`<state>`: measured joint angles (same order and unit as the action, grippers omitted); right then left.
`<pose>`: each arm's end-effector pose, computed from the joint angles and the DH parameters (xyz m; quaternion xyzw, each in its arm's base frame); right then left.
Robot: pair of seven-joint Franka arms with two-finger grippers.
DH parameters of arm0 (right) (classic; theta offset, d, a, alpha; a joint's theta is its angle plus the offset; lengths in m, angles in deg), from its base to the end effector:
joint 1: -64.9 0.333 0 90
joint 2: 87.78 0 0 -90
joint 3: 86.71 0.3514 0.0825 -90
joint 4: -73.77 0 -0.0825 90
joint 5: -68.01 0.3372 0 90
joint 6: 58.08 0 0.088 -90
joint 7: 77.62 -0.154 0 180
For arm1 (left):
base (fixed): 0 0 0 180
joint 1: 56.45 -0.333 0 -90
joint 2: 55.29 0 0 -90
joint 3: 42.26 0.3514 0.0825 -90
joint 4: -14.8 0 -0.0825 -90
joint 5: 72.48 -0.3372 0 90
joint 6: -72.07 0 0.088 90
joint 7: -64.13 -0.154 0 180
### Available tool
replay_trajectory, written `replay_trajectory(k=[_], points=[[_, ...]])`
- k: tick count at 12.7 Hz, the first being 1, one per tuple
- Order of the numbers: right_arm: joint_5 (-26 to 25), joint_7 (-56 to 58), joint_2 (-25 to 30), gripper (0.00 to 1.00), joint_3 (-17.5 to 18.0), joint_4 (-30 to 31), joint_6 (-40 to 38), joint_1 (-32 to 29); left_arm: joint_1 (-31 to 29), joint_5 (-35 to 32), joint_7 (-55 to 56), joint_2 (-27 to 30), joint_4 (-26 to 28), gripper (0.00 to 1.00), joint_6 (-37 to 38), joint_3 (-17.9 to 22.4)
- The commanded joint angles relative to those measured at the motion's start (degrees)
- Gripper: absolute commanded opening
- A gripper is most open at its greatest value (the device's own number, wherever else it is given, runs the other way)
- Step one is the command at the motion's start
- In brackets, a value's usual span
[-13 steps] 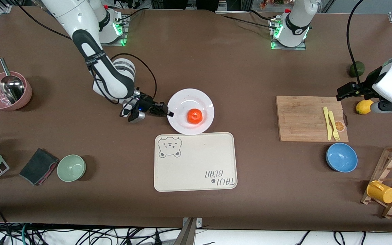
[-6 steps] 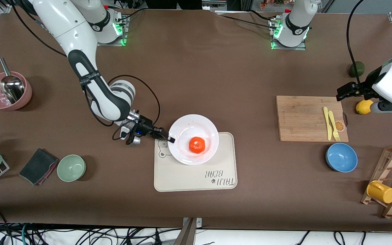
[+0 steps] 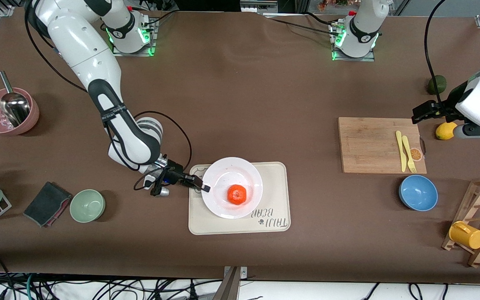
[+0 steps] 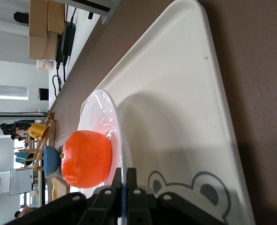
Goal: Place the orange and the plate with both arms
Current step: 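Slide the plate with the right gripper onto the bear tray, release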
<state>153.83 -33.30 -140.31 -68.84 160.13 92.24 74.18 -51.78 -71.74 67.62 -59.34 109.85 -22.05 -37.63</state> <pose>0.6738 0.2936 0.1704 -0.8662 0.1096 -0.1143 0.4739 0.5274 -0.0036 0.5449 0.9986 0.0308 -0.0434 0.0022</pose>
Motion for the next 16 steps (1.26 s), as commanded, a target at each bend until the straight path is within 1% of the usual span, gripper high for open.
replay_trajectory(k=[1,4,5,6,8,9,10,11,13,14,16], points=[[-1.44,-1.52,-3.62,0.0,0.41,-5.23,0.41,0.65,0.25,0.49,-0.41,-0.17,-1.01,1.0,0.96,0.2],[-3.02,-0.82,-4.42,0.0,-0.38,-5.5,0.77,1.09,0.25,0.49,-0.41,-0.17,-1.01,1.0,0.96,0.2],[-3.63,-0.82,-4.6,0.02,-0.38,-5.5,0.77,1.09,0.25,0.49,-0.41,-0.17,-1.01,1.0,0.96,0.2],[-3.81,-0.47,-4.6,0.11,-0.47,-5.5,0.77,1.09,0.25,0.49,-0.41,-0.17,-0.92,1.0,0.96,0.2],[-6.0,-0.64,-4.6,0.19,-0.56,-5.5,0.77,0.65,0.25,0.49,-0.41,-0.17,-0.92,1.0,0.96,0.2],[-6.88,-0.91,-4.6,0.33,-0.99,-5.5,0.68,0.3,0.25,0.49,-0.41,-0.17,-0.92,1.0,0.96,0.2],[-7.24,-0.91,-4.51,0.62,-1.26,-5.5,0.59,0.21,0.25,0.49,-0.41,-0.17,-0.92,1.0,0.96,0.2],[-7.5,-0.39,-4.34,1.0,-1.35,-5.42,0.59,-0.05,0.25,0.49,-0.41,-0.17,-0.92,1.0,0.96,0.2],[-10.22,-1.08,-1.89,1.0,-1.35,-5.07,0.42,-0.05,0.25,0.49,-0.41,-0.17,-0.92,1.0,0.96,0.2],[-10.23,-1.0,-0.14,1.0,-1.7,-4.37,0.15,-0.23,0.25,0.49,-0.41,-0.17,-0.92,1.0,0.96,0.2],[-11.02,-1.0,5.91,1.0,-3.71,1.93,-3.52,-0.76,0.25,0.49,-0.41,-0.17,-0.92,1.0,0.96,0.2]])
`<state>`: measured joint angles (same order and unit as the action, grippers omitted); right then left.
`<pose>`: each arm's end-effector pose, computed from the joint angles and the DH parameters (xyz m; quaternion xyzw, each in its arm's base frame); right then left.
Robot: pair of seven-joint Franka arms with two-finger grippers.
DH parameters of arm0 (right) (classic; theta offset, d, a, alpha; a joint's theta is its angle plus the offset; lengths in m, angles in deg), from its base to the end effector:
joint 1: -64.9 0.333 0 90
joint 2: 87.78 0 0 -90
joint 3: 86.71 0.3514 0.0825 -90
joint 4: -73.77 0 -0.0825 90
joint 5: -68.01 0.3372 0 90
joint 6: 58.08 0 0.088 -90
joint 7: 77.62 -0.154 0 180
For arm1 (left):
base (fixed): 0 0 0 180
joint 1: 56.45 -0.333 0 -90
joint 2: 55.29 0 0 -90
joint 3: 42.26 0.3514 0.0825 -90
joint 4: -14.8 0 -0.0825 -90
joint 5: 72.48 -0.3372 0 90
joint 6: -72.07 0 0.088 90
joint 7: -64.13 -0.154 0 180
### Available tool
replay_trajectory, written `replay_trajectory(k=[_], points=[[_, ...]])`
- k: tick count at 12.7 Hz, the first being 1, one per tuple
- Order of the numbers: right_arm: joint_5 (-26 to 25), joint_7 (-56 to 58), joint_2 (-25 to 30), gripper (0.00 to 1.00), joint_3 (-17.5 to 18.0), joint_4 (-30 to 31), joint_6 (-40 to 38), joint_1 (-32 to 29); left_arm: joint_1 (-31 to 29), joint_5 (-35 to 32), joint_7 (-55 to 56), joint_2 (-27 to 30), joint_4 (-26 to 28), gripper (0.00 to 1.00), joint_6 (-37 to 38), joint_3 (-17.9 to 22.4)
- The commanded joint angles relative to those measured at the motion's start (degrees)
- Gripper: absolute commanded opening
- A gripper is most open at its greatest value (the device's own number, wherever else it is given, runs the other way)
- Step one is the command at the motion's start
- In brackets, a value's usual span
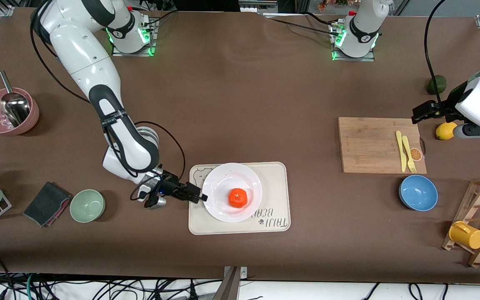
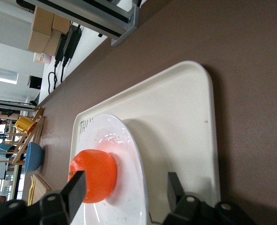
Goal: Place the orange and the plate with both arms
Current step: 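Slide the plate with the right gripper onto the bear tray, release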
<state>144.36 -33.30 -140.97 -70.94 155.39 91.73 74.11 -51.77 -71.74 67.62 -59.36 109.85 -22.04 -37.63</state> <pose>0.7055 0.2753 0.1909 -0.8826 0.0383 -0.1573 0.4414 0.5274 -0.0037 0.5447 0.9986 0.0308 -0.0437 0.0022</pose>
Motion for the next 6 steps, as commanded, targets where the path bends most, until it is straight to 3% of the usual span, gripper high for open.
replay_trajectory(k=[1,3,6], points=[[-3.47,-0.99,10.09,1.0,-3.88,10.19,-6.95,-0.69,0.24,0.49,-0.41,-0.15,-0.92,1.0,0.94,0.2],[-9.78,-1.08,16.16,1.0,-10.02,14.95,-17.83,-0.86,0.24,0.49,-0.41,-0.15,-1.01,1.0,0.94,0.2],[-24.27,-1.08,23.72,1.0,-17.51,16.56,-35.15,-2.61,0.24,0.49,-0.41,-0.15,-1.01,1.0,0.94,0.2]])
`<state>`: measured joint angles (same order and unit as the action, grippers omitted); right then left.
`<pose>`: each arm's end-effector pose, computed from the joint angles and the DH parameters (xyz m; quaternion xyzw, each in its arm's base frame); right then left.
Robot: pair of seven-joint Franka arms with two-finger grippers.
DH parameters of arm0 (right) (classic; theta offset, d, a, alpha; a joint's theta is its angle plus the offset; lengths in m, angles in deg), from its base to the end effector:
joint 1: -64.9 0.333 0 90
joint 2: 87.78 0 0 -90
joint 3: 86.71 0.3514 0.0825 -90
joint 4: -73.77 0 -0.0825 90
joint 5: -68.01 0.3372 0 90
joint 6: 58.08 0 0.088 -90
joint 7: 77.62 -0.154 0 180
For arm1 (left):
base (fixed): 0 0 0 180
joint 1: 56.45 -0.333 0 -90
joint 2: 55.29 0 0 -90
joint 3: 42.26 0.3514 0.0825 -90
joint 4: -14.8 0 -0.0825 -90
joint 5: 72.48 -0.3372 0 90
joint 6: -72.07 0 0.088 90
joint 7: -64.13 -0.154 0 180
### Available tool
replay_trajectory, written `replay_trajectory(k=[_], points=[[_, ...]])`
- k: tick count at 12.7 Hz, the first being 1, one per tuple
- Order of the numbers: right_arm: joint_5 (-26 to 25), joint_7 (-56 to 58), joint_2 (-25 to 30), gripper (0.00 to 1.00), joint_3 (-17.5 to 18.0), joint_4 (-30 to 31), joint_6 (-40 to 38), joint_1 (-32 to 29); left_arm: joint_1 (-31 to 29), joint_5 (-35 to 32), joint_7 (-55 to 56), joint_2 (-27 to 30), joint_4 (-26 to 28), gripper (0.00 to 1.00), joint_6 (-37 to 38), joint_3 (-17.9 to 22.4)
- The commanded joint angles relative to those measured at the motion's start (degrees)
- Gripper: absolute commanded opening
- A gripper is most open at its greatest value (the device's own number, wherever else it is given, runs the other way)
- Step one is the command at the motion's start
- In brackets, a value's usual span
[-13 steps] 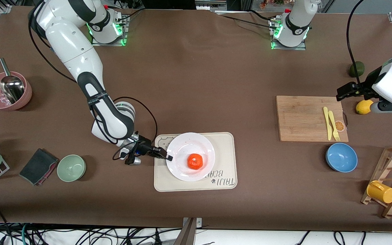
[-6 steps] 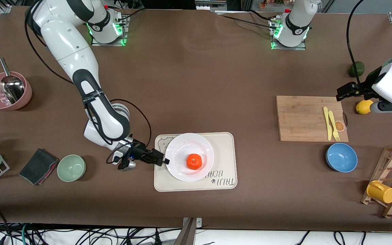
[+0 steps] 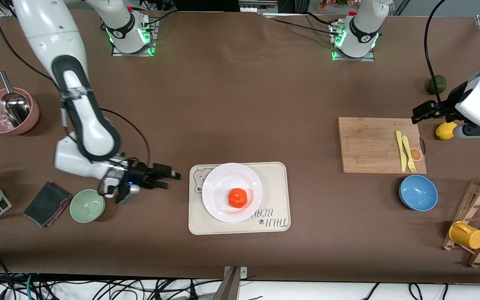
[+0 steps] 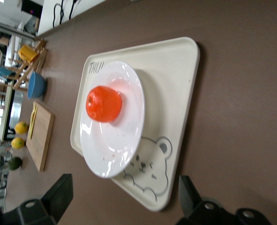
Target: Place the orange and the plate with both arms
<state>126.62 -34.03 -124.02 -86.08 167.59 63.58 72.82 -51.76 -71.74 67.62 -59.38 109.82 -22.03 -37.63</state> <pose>0.6582 0.1711 0.2802 -0.9061 -0.1233 -0.0589 0.4004 0.5275 -0.0038 0.5447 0.9986 0.0307 -0.0437 0.0022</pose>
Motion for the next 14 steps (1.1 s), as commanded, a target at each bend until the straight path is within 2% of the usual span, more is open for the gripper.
replay_trajectory(k=[1,3,5,7,10,12,14], points=[[-12.84,-0.35,9.5,1.0,-2.56,4.35,-10.61,-3.68,0.23,0.49,-0.41,-0.13,-0.99,1.0,0.94,0.2],[-24.72,-1.05,15.56,1.0,-2.57,4.35,-17.64,-7.2,0.23,0.49,-0.41,-0.13,-0.9,1.0,0.94,0.2],[-32.73,-4.38,20.4,1.0,-2.57,3.83,-23.02,-8.97,0.32,0.49,-0.41,-0.13,-0.9,1.0,0.94,0.2],[-40.73,-9.81,24.44,1.0,-2.48,3.38,-24.79,-8.98,0.23,0.49,-0.33,-0.13,-0.9,1.0,0.94,0.2],[-46.28,-21.41,28.58,1.0,-1.0,1.89,-28.3,-8.89,0.23,0.49,-0.33,-0.13,-0.9,1.0,0.94,0.2],[-47.62,-32.72,31.05,1.0,0.24,1.71,-30.15,-8.89,0.23,0.49,-0.33,-0.13,-0.9,1.0,0.94,0.2],[-53.92,-40.76,32.28,1.0,4.19,-0.47,-32.52,-8.89,0.23,0.49,-0.33,-0.13,-0.9,1.0,0.94,0.2]])
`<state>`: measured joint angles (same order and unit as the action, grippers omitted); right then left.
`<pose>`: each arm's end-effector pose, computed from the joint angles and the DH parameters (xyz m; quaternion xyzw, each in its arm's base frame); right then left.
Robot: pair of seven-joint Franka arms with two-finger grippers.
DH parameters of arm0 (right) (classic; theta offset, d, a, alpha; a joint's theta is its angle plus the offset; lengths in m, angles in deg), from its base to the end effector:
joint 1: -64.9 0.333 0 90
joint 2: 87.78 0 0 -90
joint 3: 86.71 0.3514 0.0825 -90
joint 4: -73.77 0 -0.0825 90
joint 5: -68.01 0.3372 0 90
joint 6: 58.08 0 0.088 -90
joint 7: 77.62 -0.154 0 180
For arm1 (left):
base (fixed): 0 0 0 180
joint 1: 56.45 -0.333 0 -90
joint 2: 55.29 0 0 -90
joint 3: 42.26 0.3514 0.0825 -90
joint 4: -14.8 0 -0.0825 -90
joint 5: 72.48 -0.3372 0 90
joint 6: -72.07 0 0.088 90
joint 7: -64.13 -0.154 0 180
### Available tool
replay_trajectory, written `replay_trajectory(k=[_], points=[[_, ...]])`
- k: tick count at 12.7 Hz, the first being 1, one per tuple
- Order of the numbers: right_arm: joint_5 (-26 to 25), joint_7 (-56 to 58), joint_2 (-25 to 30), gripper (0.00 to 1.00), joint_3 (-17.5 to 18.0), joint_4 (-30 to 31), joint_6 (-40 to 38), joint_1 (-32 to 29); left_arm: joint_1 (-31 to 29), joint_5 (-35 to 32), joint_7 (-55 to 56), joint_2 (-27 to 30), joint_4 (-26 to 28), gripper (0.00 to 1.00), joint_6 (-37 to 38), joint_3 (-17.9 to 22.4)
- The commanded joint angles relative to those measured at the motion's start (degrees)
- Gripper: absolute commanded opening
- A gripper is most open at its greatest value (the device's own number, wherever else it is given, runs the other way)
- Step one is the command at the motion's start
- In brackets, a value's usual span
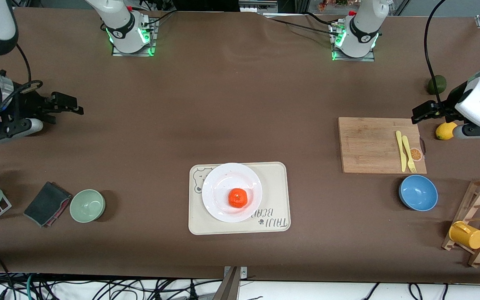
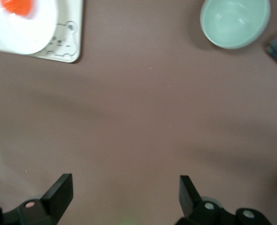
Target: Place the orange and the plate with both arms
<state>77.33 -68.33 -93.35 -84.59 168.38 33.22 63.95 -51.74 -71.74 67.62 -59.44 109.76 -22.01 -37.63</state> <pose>0.5256 0.0345 0.5327 -0.9902 -0.0825 0.0711 0.0879 0.5278 -0.0040 0.5446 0.9986 0.0305 -0.0438 0.0021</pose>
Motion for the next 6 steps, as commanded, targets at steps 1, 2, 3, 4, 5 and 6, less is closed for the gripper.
replay_trajectory(k=[1,2,3,4,5,6], points=[[-5.88,-6.13,1.7,1.0,2.8,-2.15,-2.35,-0.01,0.21,0.49,-0.33,-0.06,-0.92,1.0,0.92,0.2],[-6.15,-6.21,1.7,1.0,2.46,-2.24,-2.01,-0.01,0.21,0.49,-0.33,-0.06,-0.83,1.0,0.92,0.2],[-7.11,-6.21,1.61,1.0,2.28,-2.24,-1.74,-0.01,0.21,0.49,-0.33,-0.06,-0.83,1.0,1.0,0.2],[-8.34,-6.3,1.53,1.0,2.1,-2.24,-1.48,-0.01,0.21,0.49,-0.24,-0.06,-0.83,1.0,0.92,0.2],[-8.44,-6.13,1.35,1.0,0.53,-2.24,-1.48,-0.01,0.21,0.49,-0.33,-0.06,-0.83,1.0,0.92,0.2],[-8.53,-6.47,1.44,1.0,0.34,-2.24,-1.56,-0.01,0.21,0.49,-0.24,-0.06,-0.83,1.0,1.0,0.2]])
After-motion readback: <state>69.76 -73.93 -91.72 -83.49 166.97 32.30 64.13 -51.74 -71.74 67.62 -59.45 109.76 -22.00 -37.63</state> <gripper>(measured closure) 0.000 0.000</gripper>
